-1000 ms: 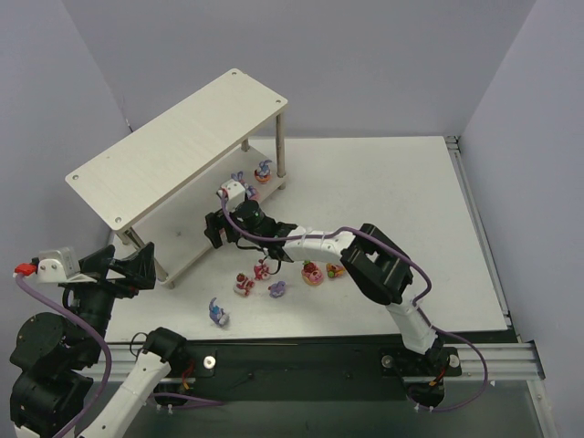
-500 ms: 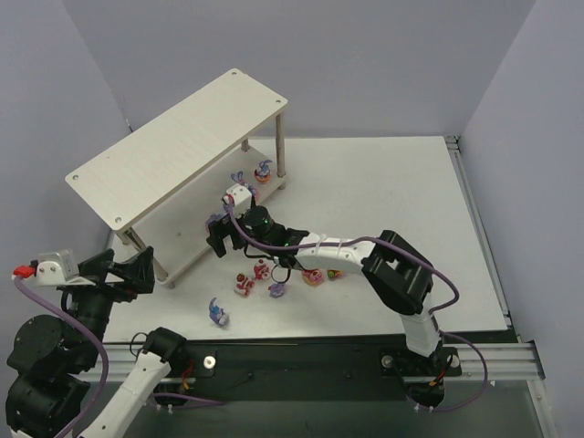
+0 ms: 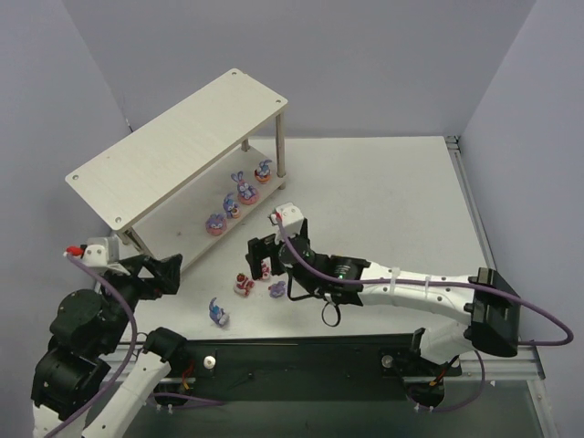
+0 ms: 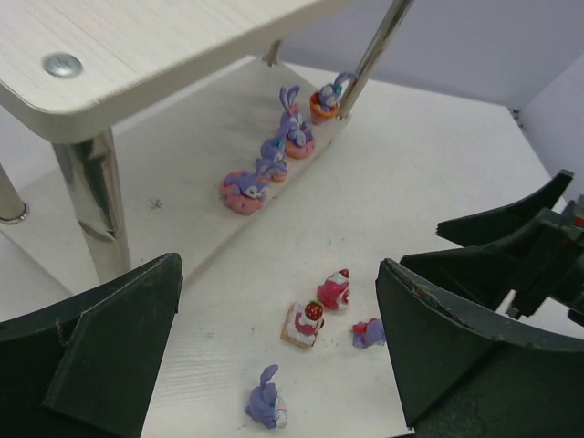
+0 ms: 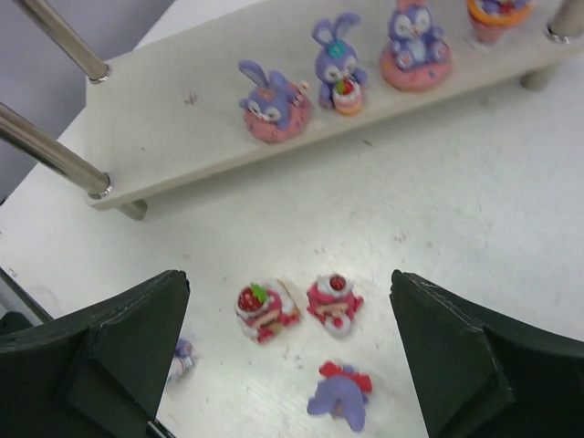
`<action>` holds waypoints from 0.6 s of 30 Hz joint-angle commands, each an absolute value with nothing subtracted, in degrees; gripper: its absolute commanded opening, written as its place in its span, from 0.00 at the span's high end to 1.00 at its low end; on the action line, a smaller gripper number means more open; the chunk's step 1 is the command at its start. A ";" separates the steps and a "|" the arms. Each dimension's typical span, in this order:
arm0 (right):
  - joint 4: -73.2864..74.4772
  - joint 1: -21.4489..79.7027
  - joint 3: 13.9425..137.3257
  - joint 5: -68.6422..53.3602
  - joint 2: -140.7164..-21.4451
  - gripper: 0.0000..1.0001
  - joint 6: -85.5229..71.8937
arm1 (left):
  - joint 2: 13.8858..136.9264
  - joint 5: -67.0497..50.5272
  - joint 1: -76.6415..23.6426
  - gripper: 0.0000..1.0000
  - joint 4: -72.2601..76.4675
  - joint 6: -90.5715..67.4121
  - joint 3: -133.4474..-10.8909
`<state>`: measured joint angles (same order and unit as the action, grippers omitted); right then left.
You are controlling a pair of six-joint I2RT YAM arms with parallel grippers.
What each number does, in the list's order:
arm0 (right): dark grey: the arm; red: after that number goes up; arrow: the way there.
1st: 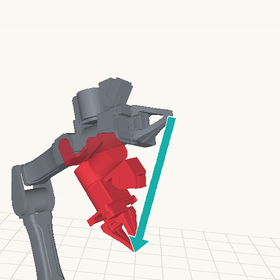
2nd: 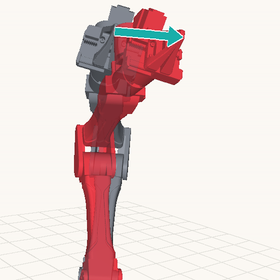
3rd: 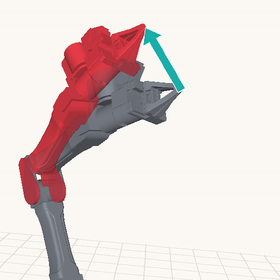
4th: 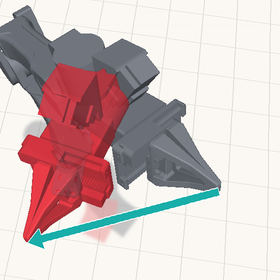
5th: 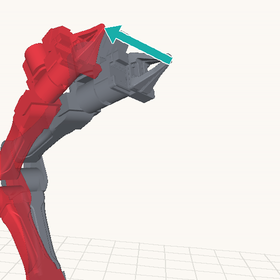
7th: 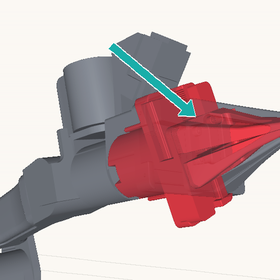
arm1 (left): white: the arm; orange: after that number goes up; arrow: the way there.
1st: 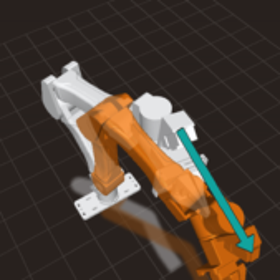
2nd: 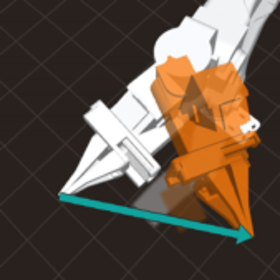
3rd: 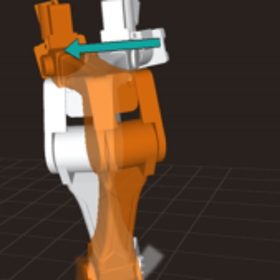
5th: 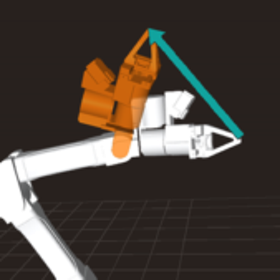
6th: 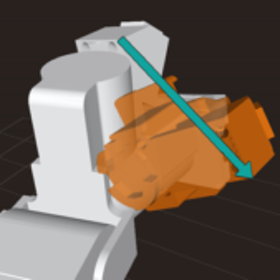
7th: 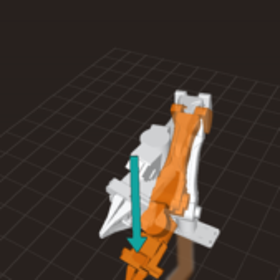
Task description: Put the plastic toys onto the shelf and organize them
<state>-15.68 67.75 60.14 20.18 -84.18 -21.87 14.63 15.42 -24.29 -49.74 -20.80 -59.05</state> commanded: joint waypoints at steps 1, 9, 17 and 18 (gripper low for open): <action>-6.59 69.43 51.08 28.04 -79.46 0.01 -34.00 | 16.87 11.25 -24.70 0.03 -49.22 -24.60 -54.68; -4.48 75.76 47.28 36.20 -80.42 0.03 -42.26 | 15.65 9.67 -24.78 0.03 -44.65 -27.51 -49.23; -14.14 78.75 44.65 40.34 -86.04 0.10 -44.03 | 12.75 10.98 -24.70 0.03 -41.13 -29.18 -44.47; -15.02 78.75 44.56 40.34 -86.65 0.11 -44.21 | 12.57 11.33 -24.70 0.03 -40.96 -29.18 -44.12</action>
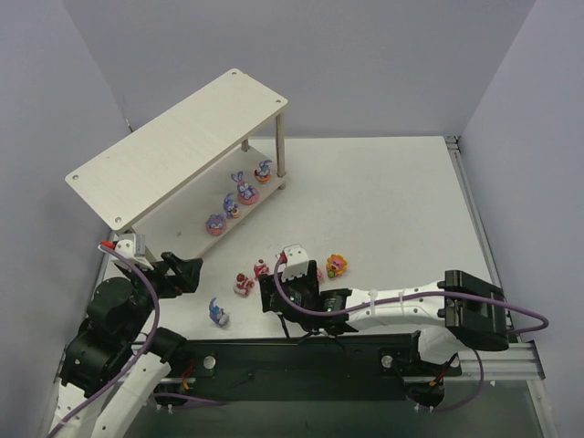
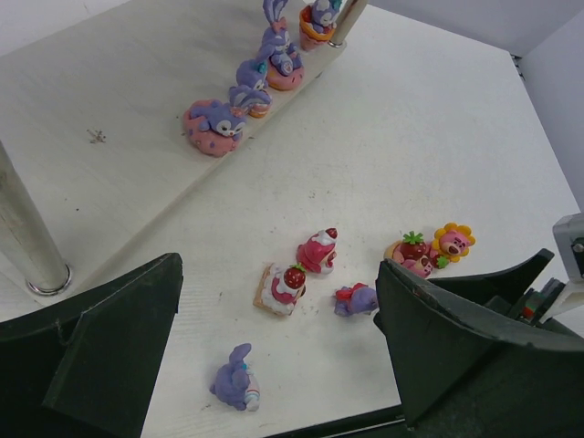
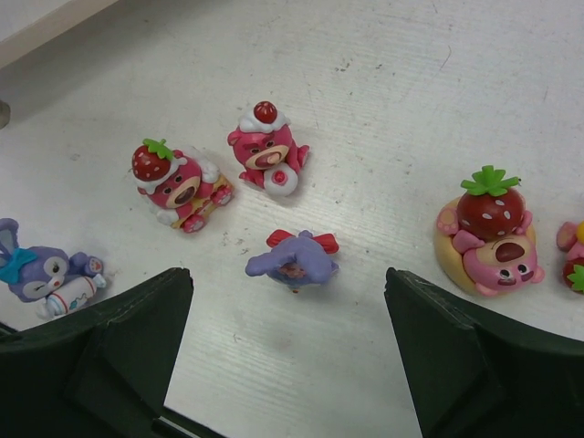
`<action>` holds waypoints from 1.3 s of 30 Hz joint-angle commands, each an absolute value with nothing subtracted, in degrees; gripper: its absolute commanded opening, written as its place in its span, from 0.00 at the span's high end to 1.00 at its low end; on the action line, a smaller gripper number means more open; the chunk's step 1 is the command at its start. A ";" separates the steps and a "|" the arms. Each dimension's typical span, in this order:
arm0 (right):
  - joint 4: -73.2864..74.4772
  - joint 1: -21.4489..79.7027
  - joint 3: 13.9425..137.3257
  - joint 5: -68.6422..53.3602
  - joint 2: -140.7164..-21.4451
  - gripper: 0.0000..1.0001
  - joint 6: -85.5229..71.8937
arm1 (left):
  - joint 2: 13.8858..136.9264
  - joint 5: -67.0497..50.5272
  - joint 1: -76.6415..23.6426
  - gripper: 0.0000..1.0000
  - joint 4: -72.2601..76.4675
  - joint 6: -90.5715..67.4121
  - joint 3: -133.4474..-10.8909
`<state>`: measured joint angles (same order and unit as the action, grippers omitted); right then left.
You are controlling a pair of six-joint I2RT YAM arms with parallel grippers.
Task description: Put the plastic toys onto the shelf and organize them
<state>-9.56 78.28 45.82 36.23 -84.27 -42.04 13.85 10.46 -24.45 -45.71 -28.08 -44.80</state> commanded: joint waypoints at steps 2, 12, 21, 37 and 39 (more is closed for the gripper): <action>-15.55 78.93 44.65 40.43 -88.50 0.12 -44.21 | 12.22 11.60 -24.70 0.03 -40.70 -28.92 -43.77; -23.28 78.49 42.80 42.54 -93.42 0.23 -42.89 | 12.22 11.95 -24.70 0.03 -39.55 -28.21 -42.72; -23.82 77.70 43.42 42.27 -96.15 0.38 -43.33 | 11.60 12.30 -24.61 0.03 -39.55 -28.12 -42.71; -22.59 76.64 44.38 43.33 -96.16 0.90 -42.98 | 11.34 12.57 -24.70 0.03 -39.73 -28.12 -42.80; -21.19 76.90 44.65 44.12 -94.84 0.95 -42.80 | 11.34 12.57 -24.70 0.03 -39.81 -28.12 -42.89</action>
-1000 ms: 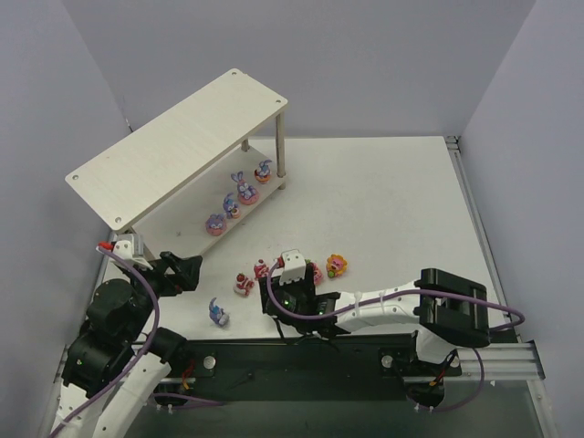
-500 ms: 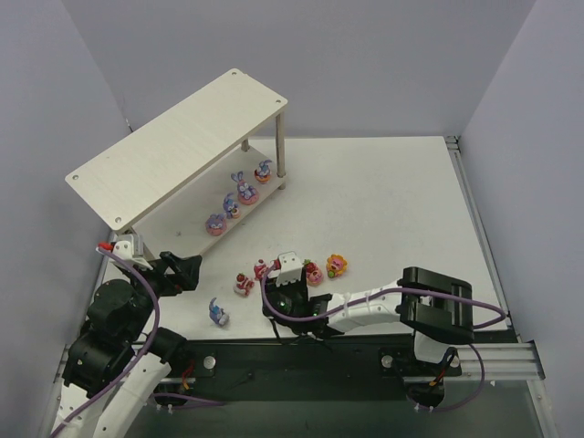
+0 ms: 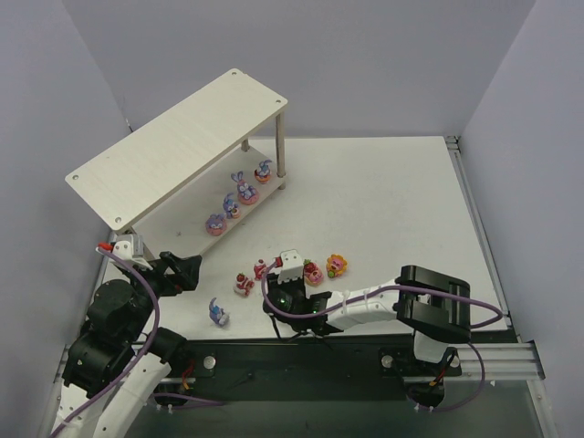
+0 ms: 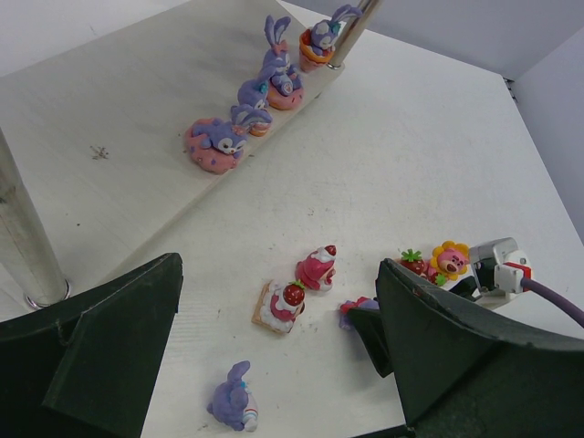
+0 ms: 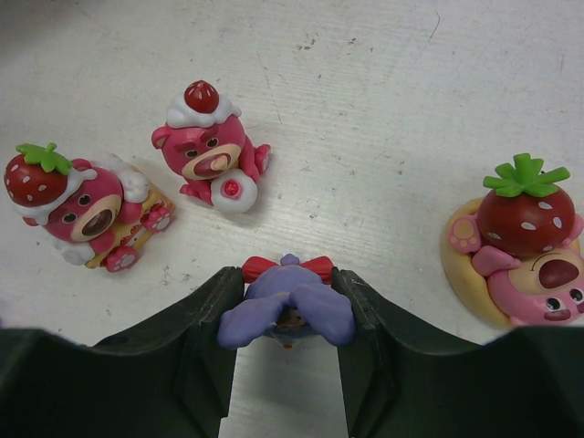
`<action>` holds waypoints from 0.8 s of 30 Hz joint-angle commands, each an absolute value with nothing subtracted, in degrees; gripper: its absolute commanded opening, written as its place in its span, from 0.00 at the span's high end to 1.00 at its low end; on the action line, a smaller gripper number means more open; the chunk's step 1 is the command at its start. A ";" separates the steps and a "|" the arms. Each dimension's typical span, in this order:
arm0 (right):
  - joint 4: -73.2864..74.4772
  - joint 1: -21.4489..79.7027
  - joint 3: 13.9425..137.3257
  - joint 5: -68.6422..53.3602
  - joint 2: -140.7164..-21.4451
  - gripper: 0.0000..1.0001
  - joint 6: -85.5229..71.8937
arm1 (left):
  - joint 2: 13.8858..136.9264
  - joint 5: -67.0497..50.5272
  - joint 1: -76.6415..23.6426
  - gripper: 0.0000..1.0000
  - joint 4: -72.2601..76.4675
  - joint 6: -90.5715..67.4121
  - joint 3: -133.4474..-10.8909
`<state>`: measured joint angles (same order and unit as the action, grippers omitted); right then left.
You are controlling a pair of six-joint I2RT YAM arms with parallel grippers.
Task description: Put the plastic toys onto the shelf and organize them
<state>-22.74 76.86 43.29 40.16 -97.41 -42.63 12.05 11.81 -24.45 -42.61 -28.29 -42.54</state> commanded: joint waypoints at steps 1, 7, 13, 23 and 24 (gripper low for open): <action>-20.57 76.99 44.74 45.17 -94.40 0.99 -42.89 | 11.25 12.57 -24.70 0.03 -39.90 -28.12 -42.89; -16.35 77.69 45.09 47.63 -87.29 1.00 -40.00 | 10.90 12.83 -24.70 0.03 -39.90 -28.12 -43.07; -18.28 77.26 47.89 43.69 -81.13 1.00 -28.34 | 10.64 13.27 -24.70 0.03 -39.90 -27.60 -44.03; -25.40 67.59 61.15 12.32 -87.78 1.00 -15.39 | 4.66 18.72 -24.70 0.04 -37.00 -27.16 -44.56; -24.97 66.98 62.82 11.00 -88.93 1.00 -14.86 | 4.14 19.76 -24.70 0.04 -37.09 -27.16 -44.47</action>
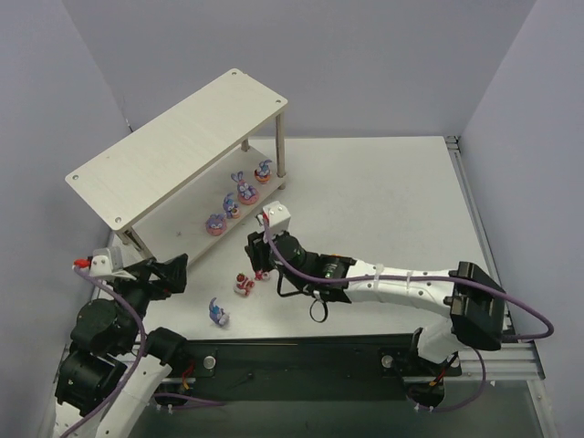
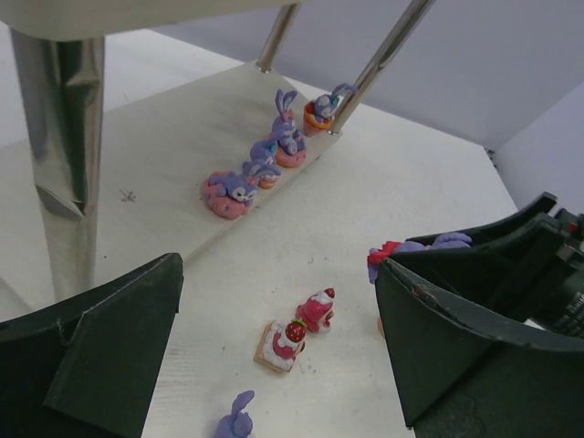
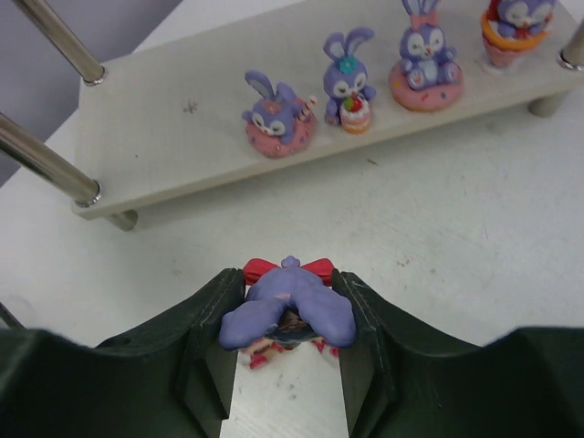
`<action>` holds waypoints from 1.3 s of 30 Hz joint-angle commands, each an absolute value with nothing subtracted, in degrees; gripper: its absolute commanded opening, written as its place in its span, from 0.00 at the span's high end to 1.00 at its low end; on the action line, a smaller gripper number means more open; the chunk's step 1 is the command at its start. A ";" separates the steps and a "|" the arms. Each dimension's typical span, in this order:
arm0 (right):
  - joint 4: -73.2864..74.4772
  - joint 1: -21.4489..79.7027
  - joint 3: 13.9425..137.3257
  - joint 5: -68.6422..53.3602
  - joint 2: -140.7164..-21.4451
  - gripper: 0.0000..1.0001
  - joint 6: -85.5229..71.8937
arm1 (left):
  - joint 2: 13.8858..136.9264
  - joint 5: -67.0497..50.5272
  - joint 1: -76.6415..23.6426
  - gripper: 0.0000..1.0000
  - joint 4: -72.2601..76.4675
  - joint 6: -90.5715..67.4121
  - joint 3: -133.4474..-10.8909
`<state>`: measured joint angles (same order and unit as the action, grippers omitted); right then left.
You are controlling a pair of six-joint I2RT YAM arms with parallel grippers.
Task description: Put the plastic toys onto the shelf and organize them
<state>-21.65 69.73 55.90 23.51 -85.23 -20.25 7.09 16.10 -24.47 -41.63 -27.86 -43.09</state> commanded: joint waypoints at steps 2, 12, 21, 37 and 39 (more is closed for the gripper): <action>-23.22 66.62 68.27 7.75 -92.61 1.00 -14.15 | 2.99 20.74 -24.70 0.04 -37.79 -27.33 -44.39; -18.55 66.36 85.77 0.44 -107.04 1.00 -12.39 | 1.76 27.77 -24.70 0.04 -42.10 -29.53 -43.16; -13.71 66.01 98.42 -4.57 -118.64 1.00 -8.70 | 2.02 30.75 -24.70 0.04 -43.24 -29.09 -43.50; -11.25 65.21 106.61 1.39 -128.05 1.00 -8.26 | 0.62 32.43 -24.70 0.04 -44.03 -29.53 -43.51; -10.46 65.21 108.01 3.25 -129.10 1.00 -8.44 | 0.62 32.52 -24.70 0.04 -44.12 -29.53 -43.51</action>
